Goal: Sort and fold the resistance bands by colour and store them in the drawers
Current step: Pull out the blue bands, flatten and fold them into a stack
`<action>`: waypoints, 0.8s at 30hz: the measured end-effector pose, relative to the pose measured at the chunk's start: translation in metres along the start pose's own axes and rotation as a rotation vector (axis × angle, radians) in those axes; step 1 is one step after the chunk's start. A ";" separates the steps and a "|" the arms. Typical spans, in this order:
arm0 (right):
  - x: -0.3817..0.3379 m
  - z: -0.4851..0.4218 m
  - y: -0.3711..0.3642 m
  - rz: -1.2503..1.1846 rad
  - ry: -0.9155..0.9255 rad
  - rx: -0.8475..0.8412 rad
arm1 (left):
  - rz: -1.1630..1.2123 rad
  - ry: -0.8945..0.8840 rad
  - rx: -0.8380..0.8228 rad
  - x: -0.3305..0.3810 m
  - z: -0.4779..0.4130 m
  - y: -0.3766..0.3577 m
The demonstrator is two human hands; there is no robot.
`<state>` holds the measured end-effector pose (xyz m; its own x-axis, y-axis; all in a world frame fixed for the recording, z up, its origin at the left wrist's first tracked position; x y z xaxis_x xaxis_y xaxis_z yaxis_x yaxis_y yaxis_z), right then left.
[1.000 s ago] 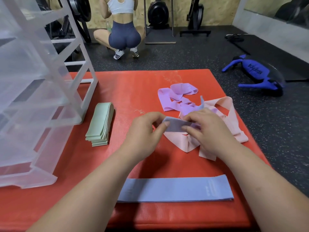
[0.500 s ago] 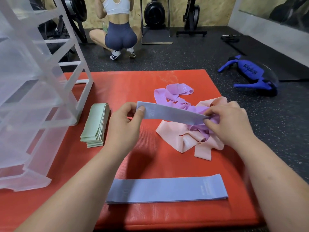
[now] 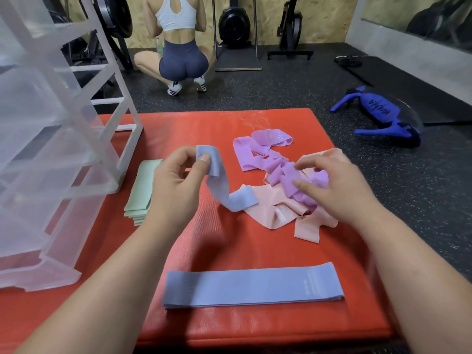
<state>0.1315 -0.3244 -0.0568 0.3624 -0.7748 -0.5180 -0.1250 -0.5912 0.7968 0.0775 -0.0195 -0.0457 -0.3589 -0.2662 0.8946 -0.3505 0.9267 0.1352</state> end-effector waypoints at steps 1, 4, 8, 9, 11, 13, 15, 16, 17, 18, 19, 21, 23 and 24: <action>-0.010 0.003 -0.011 -0.006 0.034 -0.051 | 0.017 0.020 -0.049 0.000 0.002 -0.004; -0.043 0.010 -0.041 -0.072 0.129 -0.183 | 0.112 0.108 -0.176 0.004 0.010 -0.016; -0.080 0.014 -0.064 -0.263 0.185 -0.286 | 0.237 0.198 -0.269 0.013 0.018 -0.019; -0.087 0.014 -0.067 -0.316 0.207 -0.318 | 0.246 0.210 -0.278 0.015 0.019 -0.017; -0.096 0.016 -0.069 -0.393 0.218 -0.368 | 0.247 0.215 -0.271 0.017 0.020 -0.009; -0.092 0.016 -0.070 -0.419 0.188 -0.373 | 0.242 0.199 -0.210 0.019 0.019 0.001; -0.081 0.018 -0.069 -0.343 0.167 -0.359 | 0.268 0.196 -0.115 0.021 0.019 0.014; -0.074 0.019 -0.068 -0.278 0.156 -0.359 | 0.279 0.200 -0.071 0.021 0.019 0.022; -0.067 0.021 -0.067 -0.212 0.145 -0.357 | 0.282 0.202 -0.029 0.020 0.020 0.030; -0.061 0.023 -0.063 -0.164 0.127 -0.348 | 0.276 0.205 0.013 0.018 0.021 0.040; -0.056 0.024 -0.059 -0.142 0.105 -0.334 | 0.263 0.208 0.051 0.017 0.022 0.049; -0.051 0.030 -0.046 -0.137 0.087 -0.294 | 0.228 0.218 0.099 0.015 0.025 0.065; -0.049 0.035 -0.036 -0.137 0.087 -0.268 | 0.194 0.247 0.116 0.015 0.031 0.075; -0.047 0.038 -0.032 -0.145 0.079 -0.266 | 0.167 0.262 0.118 0.015 0.035 0.078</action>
<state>0.0833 -0.2774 -0.0696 0.4308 -0.6609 -0.6145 0.1757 -0.6065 0.7754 0.0144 0.0394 -0.0370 -0.1901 -0.0218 0.9815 -0.4093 0.9105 -0.0590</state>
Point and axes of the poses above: each hand's wrist, its own z-axis away from the middle knuckle, its own y-axis out of the back of the hand, x = y × z, the point moved 6 cm from there along -z, towards the middle knuckle, and after that the axes turned 3 degrees about z, right-handed, at the moved point
